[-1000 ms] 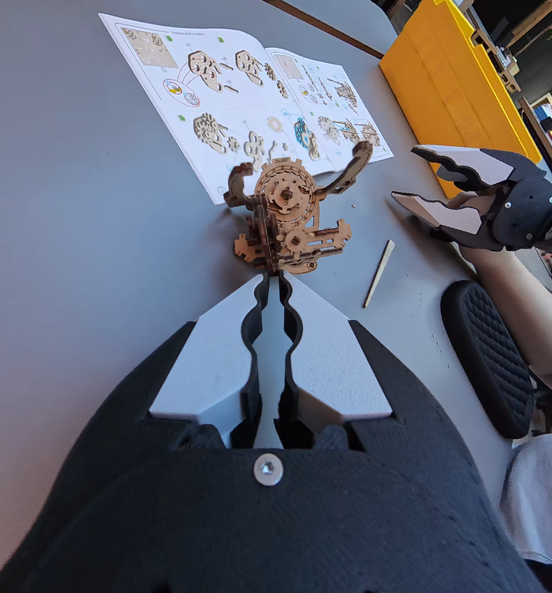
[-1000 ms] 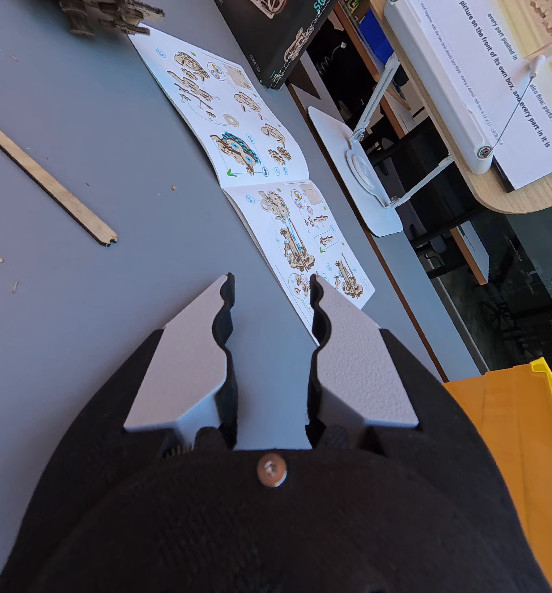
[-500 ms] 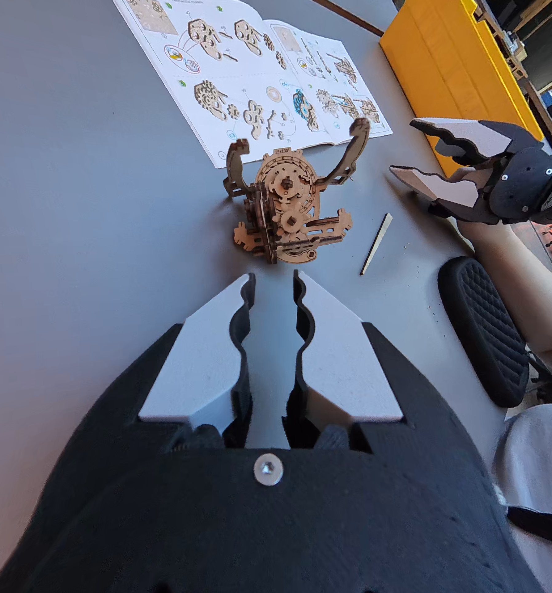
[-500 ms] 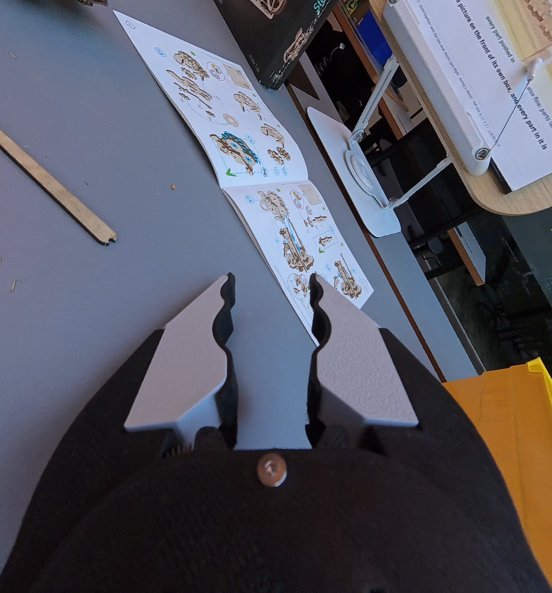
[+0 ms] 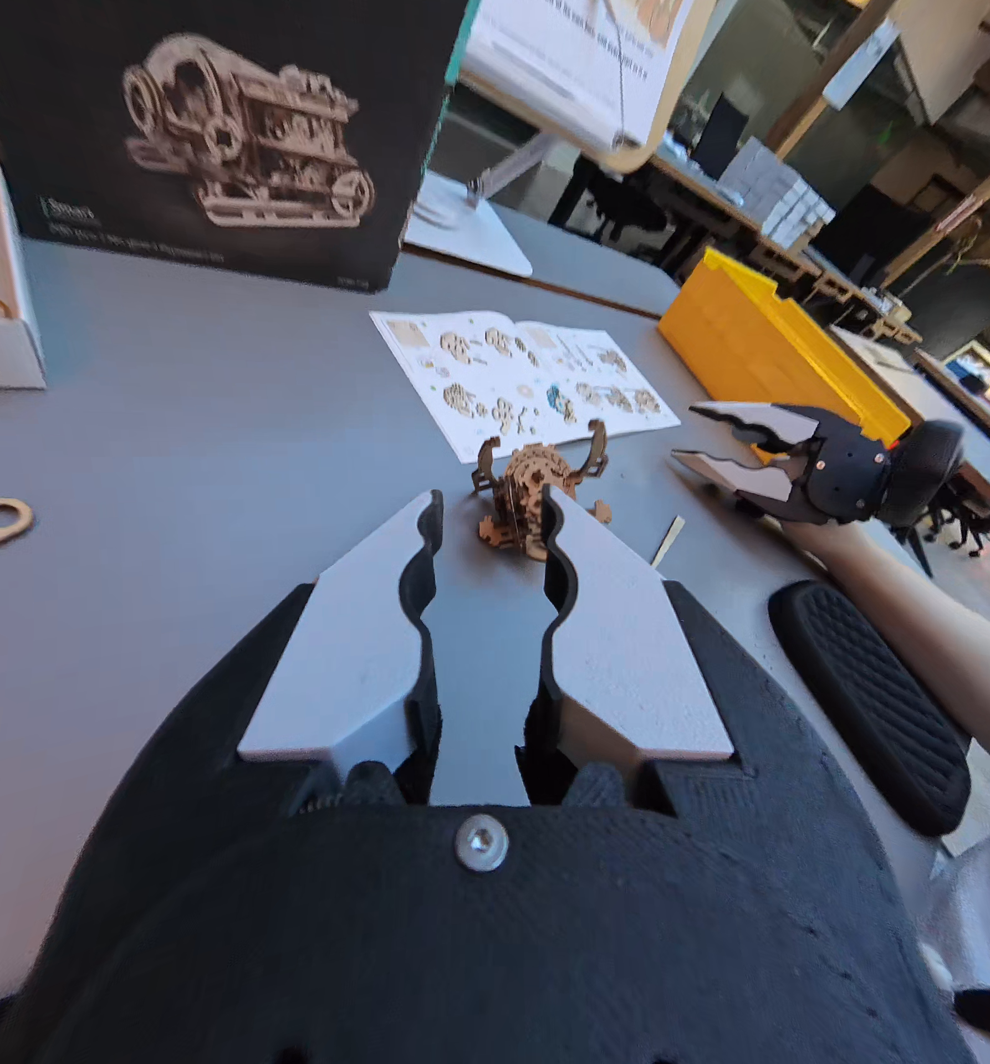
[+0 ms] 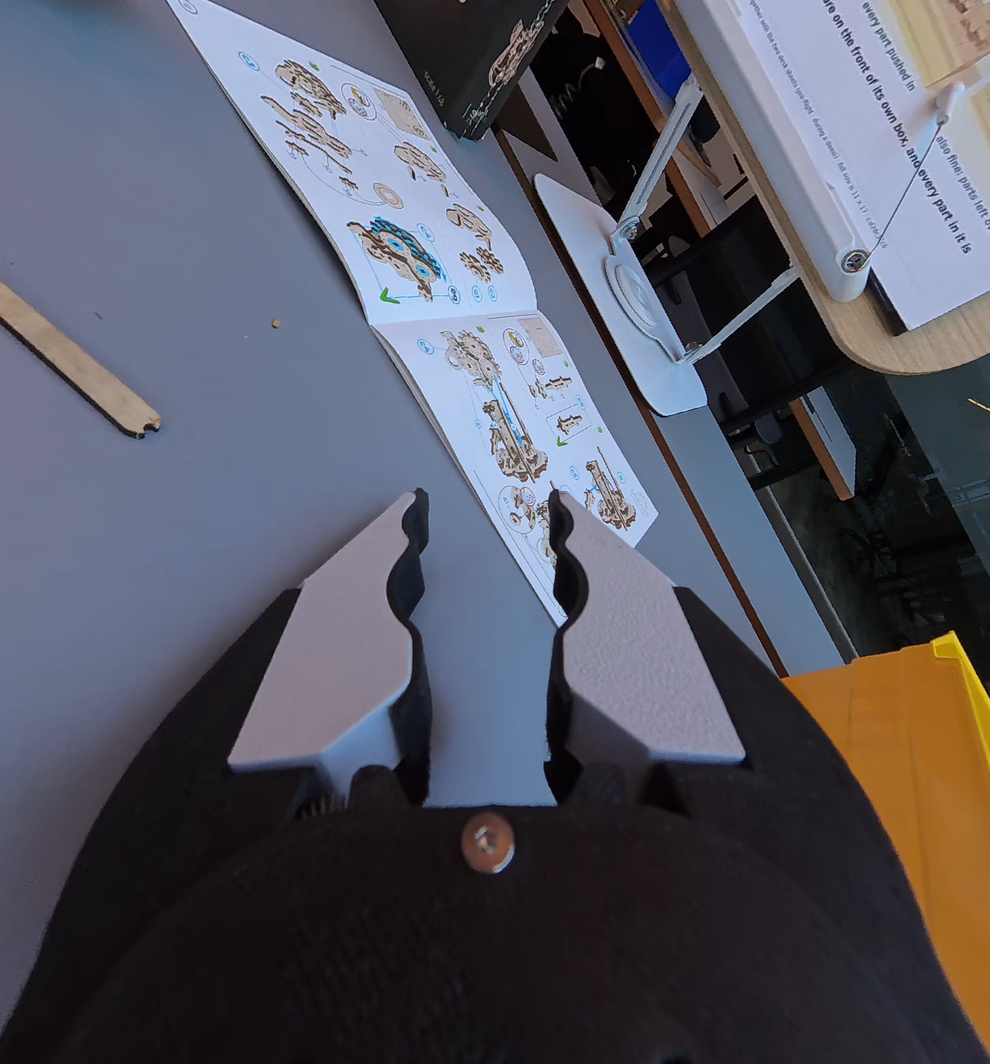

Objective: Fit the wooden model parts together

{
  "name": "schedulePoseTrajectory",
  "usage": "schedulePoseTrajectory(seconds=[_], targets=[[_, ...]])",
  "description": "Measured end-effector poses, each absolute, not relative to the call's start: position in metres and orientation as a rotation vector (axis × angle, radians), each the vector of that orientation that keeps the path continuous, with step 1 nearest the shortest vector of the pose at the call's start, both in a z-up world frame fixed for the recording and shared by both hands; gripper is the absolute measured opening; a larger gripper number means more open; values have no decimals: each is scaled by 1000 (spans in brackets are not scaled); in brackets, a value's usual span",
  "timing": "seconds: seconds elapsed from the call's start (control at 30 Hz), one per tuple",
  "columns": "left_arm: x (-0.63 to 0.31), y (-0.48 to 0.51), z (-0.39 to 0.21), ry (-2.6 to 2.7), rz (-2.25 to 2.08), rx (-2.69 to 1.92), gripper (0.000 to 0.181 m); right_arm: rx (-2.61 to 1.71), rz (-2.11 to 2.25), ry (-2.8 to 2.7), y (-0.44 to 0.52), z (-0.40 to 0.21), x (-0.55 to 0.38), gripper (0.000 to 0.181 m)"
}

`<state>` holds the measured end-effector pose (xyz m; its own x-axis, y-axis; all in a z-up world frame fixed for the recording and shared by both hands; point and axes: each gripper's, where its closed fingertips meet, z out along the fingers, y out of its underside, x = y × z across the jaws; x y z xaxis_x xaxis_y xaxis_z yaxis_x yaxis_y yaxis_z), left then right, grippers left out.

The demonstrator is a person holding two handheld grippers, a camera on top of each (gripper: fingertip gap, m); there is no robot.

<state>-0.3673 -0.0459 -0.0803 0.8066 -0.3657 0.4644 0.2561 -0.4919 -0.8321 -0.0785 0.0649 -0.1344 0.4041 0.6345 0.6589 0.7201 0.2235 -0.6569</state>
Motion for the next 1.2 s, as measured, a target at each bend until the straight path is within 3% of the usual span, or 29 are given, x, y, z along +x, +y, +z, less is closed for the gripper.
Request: schedulePoseTrajectory(seconds=[0.43,0.63,0.83,0.87,0.93,1.0,1.2], targets=[[-312,-25,88,337,-636,-1731,47,-1516,-123,-1250,74,-137,-75,32],[-276,-13,119,392,-626,-1719,49,-1408,-329,-1257,77,-136,-74,26],[-285,-11,140,366,-604,-1667,50,-1571,-161,-1220,87,-139,-72,28],[-290,-11,140,352,-613,-1663,50,-1661,-41,-1223,85,-143,-75,34],[-301,-10,136,316,-628,-1658,50,-1859,165,-1172,86,-148,-76,68],[-310,-7,135,300,-633,-1670,49,-1970,224,-1138,94,-151,-69,84],[-325,-8,154,331,-533,-1590,46,-2108,365,-945,109,-160,-57,86]])
